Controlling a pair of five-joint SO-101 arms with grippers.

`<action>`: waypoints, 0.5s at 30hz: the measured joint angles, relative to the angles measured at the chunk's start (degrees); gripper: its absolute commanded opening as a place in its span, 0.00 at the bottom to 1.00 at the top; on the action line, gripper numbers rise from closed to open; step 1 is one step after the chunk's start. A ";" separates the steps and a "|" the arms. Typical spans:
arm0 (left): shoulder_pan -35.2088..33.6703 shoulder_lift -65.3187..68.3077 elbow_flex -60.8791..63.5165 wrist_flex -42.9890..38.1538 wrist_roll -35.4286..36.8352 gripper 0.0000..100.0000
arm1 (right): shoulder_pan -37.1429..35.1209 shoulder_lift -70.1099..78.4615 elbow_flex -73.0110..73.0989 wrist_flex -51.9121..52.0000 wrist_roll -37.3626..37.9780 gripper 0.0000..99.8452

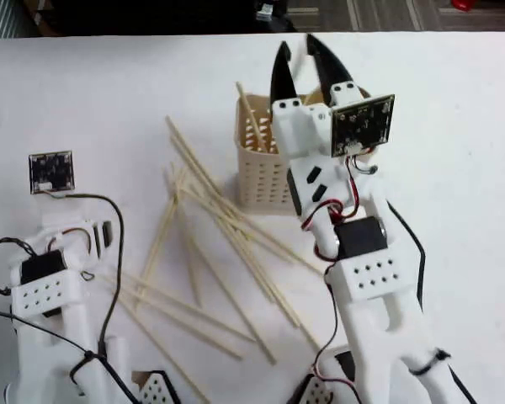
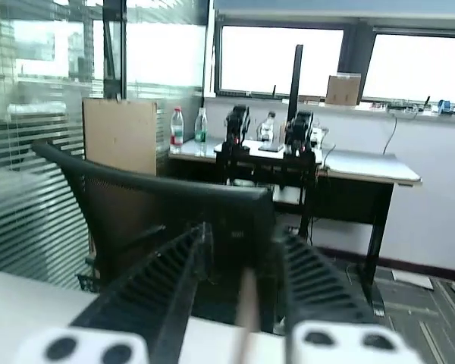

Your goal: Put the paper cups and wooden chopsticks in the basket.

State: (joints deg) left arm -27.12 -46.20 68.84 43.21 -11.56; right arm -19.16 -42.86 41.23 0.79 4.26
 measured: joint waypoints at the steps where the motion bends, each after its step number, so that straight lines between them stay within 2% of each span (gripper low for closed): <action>1: 0.00 0.00 0.00 0.00 0.00 0.23 | 0.00 -2.02 0.00 2.81 0.00 0.13; 5: 0.00 0.00 0.09 0.00 0.00 0.23 | -3.08 -12.48 0.79 19.25 0.00 0.01; 10: 0.00 0.00 0.09 0.00 0.00 0.23 | -9.14 -24.53 6.95 38.86 0.00 0.02; 15: 0.00 0.00 0.09 0.00 0.00 0.23 | -9.67 -31.74 18.11 43.69 0.00 0.02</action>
State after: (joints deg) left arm -27.12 -46.20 68.92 43.21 -11.56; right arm -28.84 -74.59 59.34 44.48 4.26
